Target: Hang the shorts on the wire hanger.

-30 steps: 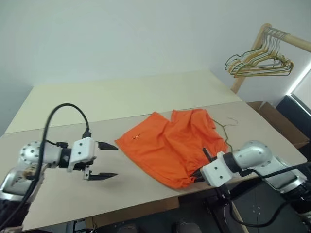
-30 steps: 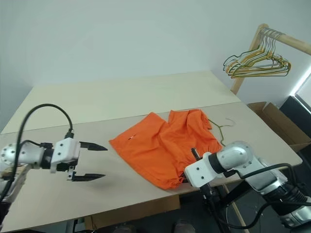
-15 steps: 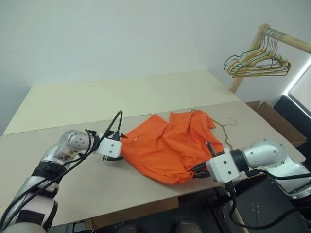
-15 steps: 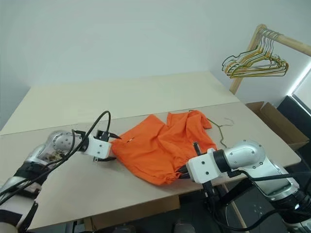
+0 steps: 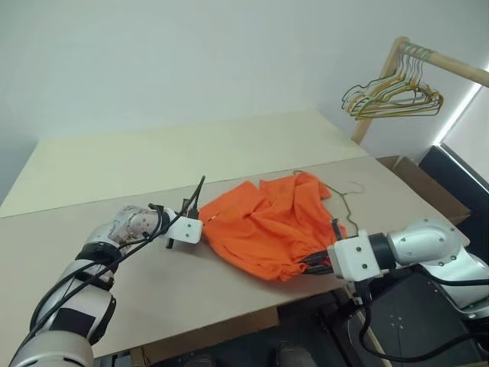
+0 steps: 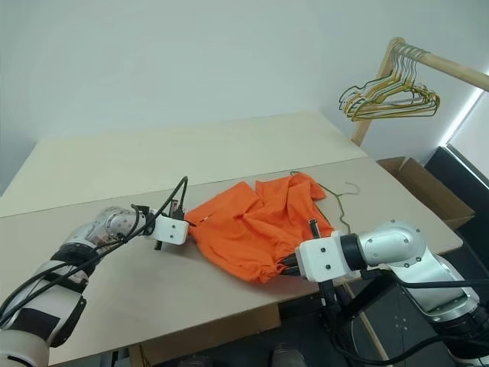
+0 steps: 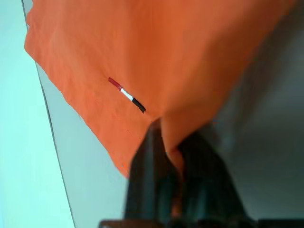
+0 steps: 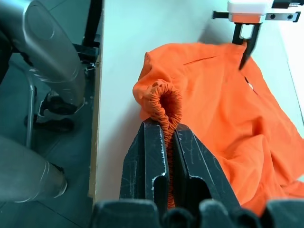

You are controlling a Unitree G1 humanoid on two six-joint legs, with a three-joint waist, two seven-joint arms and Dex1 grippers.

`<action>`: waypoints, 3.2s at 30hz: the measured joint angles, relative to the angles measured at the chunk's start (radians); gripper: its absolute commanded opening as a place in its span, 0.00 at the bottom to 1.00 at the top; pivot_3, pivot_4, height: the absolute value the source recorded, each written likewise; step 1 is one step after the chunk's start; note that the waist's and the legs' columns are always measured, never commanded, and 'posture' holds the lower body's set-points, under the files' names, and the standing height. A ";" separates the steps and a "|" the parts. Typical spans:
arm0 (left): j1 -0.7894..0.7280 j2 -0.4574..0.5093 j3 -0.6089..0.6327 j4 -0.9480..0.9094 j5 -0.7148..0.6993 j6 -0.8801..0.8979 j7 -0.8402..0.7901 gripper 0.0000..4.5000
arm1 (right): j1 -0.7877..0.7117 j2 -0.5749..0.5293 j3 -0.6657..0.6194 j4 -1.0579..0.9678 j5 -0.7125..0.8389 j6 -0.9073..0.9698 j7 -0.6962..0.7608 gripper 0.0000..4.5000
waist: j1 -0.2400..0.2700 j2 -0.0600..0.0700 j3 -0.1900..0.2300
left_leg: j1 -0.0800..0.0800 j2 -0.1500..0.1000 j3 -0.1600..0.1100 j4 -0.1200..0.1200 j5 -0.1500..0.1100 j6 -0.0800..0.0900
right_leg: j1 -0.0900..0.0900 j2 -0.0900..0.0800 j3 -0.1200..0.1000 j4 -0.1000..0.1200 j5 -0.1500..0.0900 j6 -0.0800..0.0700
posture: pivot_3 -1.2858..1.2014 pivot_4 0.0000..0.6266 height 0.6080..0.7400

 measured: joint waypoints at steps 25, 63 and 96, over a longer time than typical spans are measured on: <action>0.488 0.457 0.267 -0.501 -0.146 0.302 0.034 0.01 | -0.305 0.372 0.227 0.468 -0.430 -0.413 -0.268 0.00 | 0.005 0.000 0.001 | -0.003 0.000 0.001 -0.004 0.001 -0.003 | -0.003 0.001 0.001 0.001 -0.001 0.002 | 0.52 0.00 1.00; 0.732 0.308 0.350 -1.263 -0.292 0.905 -0.199 0.00 | -0.023 0.237 0.224 -0.017 -0.703 0.065 -0.315 0.96 | 0.030 0.004 0.003 | 0.006 0.000 0.004 -0.008 0.003 -0.007 | -0.001 0.005 0.010 0.002 -0.004 -0.001 | 0.48 0.00 1.00; 0.816 0.410 0.450 -1.248 -0.415 0.802 -0.323 0.00 | -0.023 0.166 0.147 0.084 -0.692 -0.143 -0.281 0.01 | 0.032 0.004 0.005 | 0.006 0.000 0.004 -0.009 0.002 -0.007 | -0.001 0.005 0.010 -0.001 -0.005 0.000 | 0.49 0.00 1.00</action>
